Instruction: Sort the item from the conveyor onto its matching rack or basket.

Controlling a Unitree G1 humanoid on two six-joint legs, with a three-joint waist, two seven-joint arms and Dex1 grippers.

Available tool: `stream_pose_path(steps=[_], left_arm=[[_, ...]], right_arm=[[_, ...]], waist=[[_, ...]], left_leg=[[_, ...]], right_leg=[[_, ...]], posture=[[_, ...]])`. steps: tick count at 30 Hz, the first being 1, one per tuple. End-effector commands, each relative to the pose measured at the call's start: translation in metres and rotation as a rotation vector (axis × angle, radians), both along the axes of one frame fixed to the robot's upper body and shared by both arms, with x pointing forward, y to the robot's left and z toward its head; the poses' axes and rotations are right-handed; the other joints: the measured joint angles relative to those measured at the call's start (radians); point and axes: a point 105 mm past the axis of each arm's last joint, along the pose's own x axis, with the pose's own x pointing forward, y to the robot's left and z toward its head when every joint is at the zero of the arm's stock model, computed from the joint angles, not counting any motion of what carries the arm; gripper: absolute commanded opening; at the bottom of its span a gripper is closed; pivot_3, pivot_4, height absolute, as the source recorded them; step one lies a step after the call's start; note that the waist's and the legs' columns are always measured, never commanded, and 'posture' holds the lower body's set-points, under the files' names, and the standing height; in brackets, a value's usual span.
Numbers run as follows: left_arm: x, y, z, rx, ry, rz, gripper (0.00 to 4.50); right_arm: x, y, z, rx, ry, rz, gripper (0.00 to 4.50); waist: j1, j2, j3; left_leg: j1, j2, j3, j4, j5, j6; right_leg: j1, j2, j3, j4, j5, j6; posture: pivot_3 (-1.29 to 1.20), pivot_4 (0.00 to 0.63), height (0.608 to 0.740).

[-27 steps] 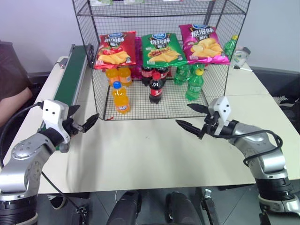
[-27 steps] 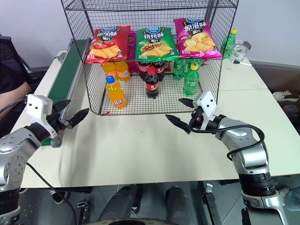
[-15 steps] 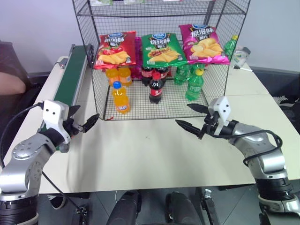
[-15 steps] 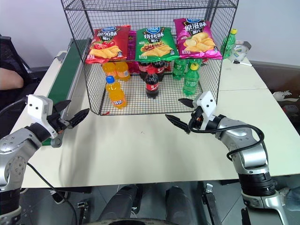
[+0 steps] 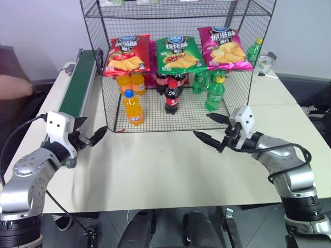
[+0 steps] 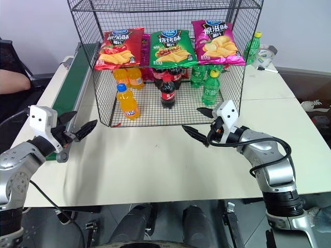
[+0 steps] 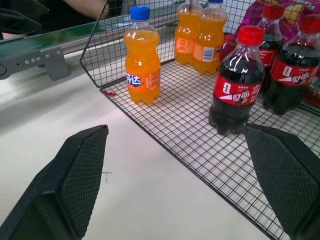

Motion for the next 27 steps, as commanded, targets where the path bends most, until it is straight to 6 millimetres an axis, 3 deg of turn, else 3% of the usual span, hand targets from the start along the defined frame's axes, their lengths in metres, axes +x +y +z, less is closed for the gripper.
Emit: stream_pose_path(steps=[1,27], left_arm=[[0.000,0.001,0.010,0.008,-0.050,0.004,4.45],[0.000,0.005,0.007,-0.004,-0.069,0.062,4.45]], right_arm=[[-0.004,0.005,0.013,0.014,-0.060,0.019,4.50],[-0.002,0.017,0.014,0.044,-0.070,0.037,4.50]], waist=[[0.000,0.000,0.000],[0.000,0.000,0.000]], left_leg=[[0.000,0.000,0.000,0.000,0.000,0.000],[0.000,0.000,0.000,0.000,0.000,0.000]], right_leg=[[0.000,0.000,0.000,0.000,0.000,0.000],[0.000,0.000,0.000,0.000,0.000,0.000]], posture=[[0.00,0.150,0.740],[0.00,0.150,0.740]])
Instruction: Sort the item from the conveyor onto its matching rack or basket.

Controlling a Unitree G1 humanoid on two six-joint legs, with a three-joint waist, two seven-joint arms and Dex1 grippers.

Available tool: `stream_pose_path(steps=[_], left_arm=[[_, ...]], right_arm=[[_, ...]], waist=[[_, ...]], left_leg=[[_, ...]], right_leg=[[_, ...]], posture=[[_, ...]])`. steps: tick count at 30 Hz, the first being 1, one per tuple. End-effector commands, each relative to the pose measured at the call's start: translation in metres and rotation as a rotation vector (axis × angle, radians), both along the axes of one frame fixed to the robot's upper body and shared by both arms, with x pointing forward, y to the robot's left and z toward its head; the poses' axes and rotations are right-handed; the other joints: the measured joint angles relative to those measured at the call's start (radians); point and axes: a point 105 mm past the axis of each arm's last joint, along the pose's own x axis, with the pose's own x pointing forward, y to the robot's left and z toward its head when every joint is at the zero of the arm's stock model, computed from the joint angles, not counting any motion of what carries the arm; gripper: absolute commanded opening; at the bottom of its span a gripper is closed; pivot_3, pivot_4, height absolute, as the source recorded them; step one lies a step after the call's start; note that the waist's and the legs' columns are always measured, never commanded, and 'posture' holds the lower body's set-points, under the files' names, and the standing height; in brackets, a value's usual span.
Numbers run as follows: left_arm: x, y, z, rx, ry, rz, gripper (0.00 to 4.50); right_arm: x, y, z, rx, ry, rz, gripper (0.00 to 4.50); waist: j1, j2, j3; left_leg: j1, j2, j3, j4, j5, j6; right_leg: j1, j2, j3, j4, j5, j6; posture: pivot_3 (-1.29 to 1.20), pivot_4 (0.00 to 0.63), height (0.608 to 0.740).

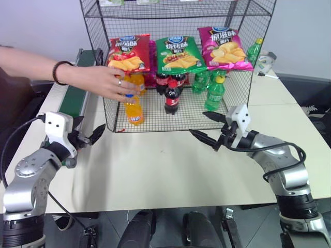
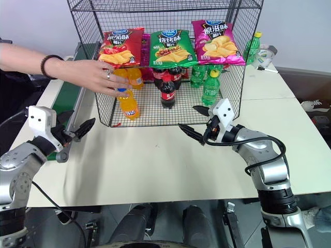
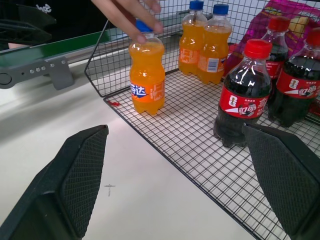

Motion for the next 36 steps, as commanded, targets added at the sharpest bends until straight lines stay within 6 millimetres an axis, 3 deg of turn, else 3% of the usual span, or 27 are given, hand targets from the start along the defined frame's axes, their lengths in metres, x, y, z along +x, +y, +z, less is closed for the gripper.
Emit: stream_pose_path(steps=[1,25,36], left_arm=[[-0.003,-0.001,0.011,0.007,-0.049,0.006,4.45],[0.001,0.015,0.021,-0.003,-0.097,0.096,4.45],[-0.003,0.083,0.031,-0.125,-0.219,0.496,4.45]], right_arm=[[-0.005,0.007,0.011,0.015,-0.046,0.020,4.50],[0.002,0.018,0.013,0.020,-0.075,0.043,4.50],[-0.001,0.035,0.008,0.030,-0.078,0.095,4.50]], waist=[[0.000,0.000,0.000],[0.000,0.000,0.000],[-0.001,0.000,0.000]], left_leg=[[0.000,0.000,0.000,0.000,0.000,0.000],[0.000,0.000,0.000,0.000,0.000,0.000],[0.000,0.000,0.000,0.000,0.000,0.000]], right_leg=[[0.000,0.000,0.000,0.000,0.000,0.000],[0.000,0.000,0.000,0.000,0.000,0.000],[-0.001,0.000,0.000,0.000,0.002,0.003]], posture=[[0.00,0.150,0.740],[0.00,0.150,0.740],[0.00,0.150,0.740]])
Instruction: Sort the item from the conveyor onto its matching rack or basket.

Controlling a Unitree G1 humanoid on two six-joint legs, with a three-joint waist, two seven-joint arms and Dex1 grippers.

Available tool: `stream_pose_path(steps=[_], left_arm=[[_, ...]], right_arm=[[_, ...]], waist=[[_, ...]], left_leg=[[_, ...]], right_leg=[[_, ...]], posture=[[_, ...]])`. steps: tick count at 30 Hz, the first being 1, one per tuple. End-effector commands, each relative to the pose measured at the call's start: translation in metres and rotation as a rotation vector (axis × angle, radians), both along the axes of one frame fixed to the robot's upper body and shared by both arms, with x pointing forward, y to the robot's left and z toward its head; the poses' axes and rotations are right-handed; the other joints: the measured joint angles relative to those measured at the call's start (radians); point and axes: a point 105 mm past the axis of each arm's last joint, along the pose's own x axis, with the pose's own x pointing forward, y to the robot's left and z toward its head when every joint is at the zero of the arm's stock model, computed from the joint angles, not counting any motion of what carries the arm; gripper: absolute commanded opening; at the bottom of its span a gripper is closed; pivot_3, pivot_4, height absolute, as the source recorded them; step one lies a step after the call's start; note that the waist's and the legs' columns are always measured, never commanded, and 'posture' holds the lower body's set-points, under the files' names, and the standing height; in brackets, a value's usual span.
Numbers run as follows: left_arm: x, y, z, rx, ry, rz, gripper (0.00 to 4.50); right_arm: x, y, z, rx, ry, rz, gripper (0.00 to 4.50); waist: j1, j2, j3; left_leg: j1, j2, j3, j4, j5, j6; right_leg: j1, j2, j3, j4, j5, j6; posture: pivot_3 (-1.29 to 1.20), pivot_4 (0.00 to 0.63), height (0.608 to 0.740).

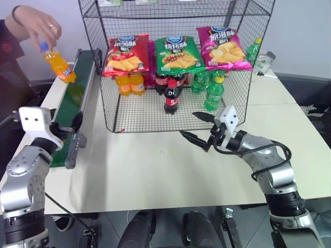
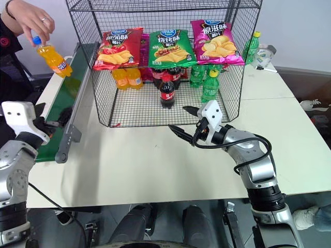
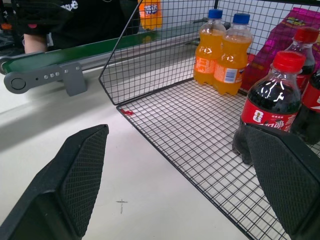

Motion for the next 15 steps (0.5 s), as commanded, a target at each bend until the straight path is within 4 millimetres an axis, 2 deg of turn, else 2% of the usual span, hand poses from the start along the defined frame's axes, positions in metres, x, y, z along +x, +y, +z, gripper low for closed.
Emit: stream_pose_path(steps=[1,6,15], left_arm=[[-0.009,0.025,0.014,-0.032,-0.088,0.138,4.45],[-0.015,0.037,0.009,-0.058,-0.091,0.225,4.45],[-0.020,0.039,0.001,-0.020,-0.046,0.251,4.45]], right_arm=[[-0.003,0.011,0.011,0.019,-0.051,0.039,4.50],[-0.005,0.013,0.010,0.025,-0.046,0.042,4.50],[-0.007,0.015,0.007,0.029,-0.031,0.052,4.50]], waist=[[0.000,0.000,0.000],[0.003,0.000,0.000],[0.000,0.000,0.000]], left_leg=[[0.000,0.000,0.000,0.000,0.000,0.000],[0.000,0.000,0.000,0.001,0.000,0.000],[0.000,0.000,0.000,0.001,0.000,0.000]], right_leg=[[0.000,0.000,0.000,0.000,0.000,0.000],[0.000,0.000,0.000,0.000,0.000,0.000],[-0.001,0.000,0.000,0.000,0.000,0.000]], posture=[[0.00,0.150,0.740],[0.00,0.150,0.740],[0.00,0.150,0.740]])
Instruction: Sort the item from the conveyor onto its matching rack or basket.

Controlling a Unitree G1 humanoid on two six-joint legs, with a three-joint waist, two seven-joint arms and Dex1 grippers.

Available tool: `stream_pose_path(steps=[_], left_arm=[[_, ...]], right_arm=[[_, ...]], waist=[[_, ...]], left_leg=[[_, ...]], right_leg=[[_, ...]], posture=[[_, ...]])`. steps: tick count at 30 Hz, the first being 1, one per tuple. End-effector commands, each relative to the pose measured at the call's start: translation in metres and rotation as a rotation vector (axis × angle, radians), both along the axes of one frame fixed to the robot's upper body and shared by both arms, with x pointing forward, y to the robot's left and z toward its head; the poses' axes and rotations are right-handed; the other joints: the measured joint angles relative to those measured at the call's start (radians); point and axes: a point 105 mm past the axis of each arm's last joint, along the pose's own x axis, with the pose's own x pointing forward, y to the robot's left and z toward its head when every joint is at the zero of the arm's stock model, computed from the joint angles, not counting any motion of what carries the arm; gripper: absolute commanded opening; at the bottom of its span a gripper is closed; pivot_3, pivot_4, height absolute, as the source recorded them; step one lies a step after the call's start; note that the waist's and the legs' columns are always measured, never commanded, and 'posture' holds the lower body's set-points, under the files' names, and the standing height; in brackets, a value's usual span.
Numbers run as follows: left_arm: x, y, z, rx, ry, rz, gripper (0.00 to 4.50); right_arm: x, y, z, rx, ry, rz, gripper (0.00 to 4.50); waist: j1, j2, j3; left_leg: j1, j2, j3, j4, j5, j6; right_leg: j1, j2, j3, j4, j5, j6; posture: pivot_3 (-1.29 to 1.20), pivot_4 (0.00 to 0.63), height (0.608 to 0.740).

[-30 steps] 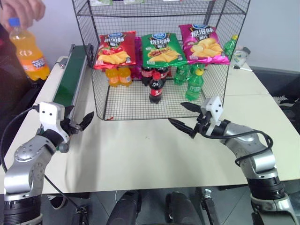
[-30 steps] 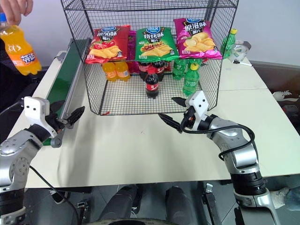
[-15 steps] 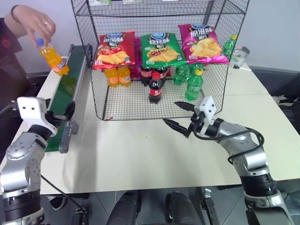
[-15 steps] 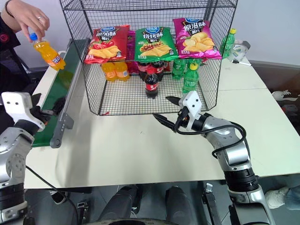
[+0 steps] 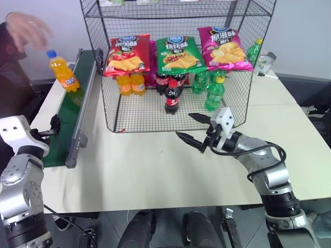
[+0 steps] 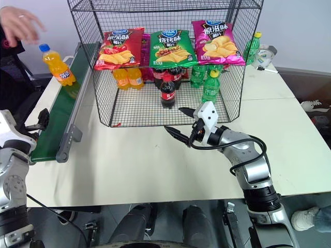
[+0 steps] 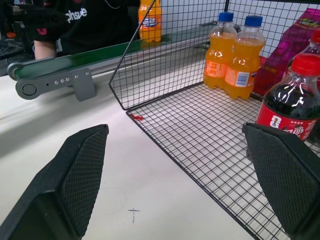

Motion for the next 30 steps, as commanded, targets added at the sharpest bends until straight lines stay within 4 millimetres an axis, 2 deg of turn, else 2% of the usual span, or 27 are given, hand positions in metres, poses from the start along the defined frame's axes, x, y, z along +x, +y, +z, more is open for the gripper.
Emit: stream_pose_path(steps=[1,5,13,17,30], left_arm=[[-0.0067,0.0073,0.0107,0.050,-0.023,0.043,4.45],[-0.0102,0.0158,0.0075,0.046,-0.004,0.079,4.45],[-0.0091,0.0164,0.0101,0.095,0.000,0.052,4.45],[-0.0089,0.0094,0.0102,0.114,-0.025,0.004,4.45],[-0.0088,0.0147,0.0082,0.116,-0.028,0.022,4.45]], right_arm=[[-0.0046,0.0064,0.0101,0.014,-0.043,0.027,4.50],[-0.0043,0.0084,0.0096,0.017,-0.042,0.032,4.50],[-0.0011,0.0090,0.0117,0.018,-0.051,0.035,4.50],[-0.0009,0.0099,0.0116,0.019,-0.054,0.037,4.50],[-0.0010,0.0094,0.0123,0.019,-0.059,0.035,4.50]], waist=[[0.000,0.000,0.000],[0.000,0.000,0.000],[0.000,0.000,0.000],[-0.001,0.000,0.000],[0.000,0.000,0.000]], left_leg=[[0.000,0.000,0.000,0.000,0.000,0.000],[0.000,0.000,0.000,0.000,0.000,0.000],[0.000,0.000,0.000,0.000,0.000,0.000],[0.000,0.000,0.000,0.000,0.000,0.000],[0.000,0.000,0.000,0.000,0.000,0.000]], right_leg=[[0.000,0.000,0.000,0.000,0.000,0.000],[0.000,0.000,0.000,0.000,0.000,0.000],[-0.001,0.000,0.000,0.000,0.000,0.000],[-0.001,0.000,0.000,0.000,0.000,0.000],[-0.001,0.000,0.000,0.000,0.000,0.000]], posture=[[0.00,0.150,0.740],[0.00,0.150,0.740],[0.00,0.150,0.740],[0.00,0.150,0.740],[0.00,0.150,0.740]])
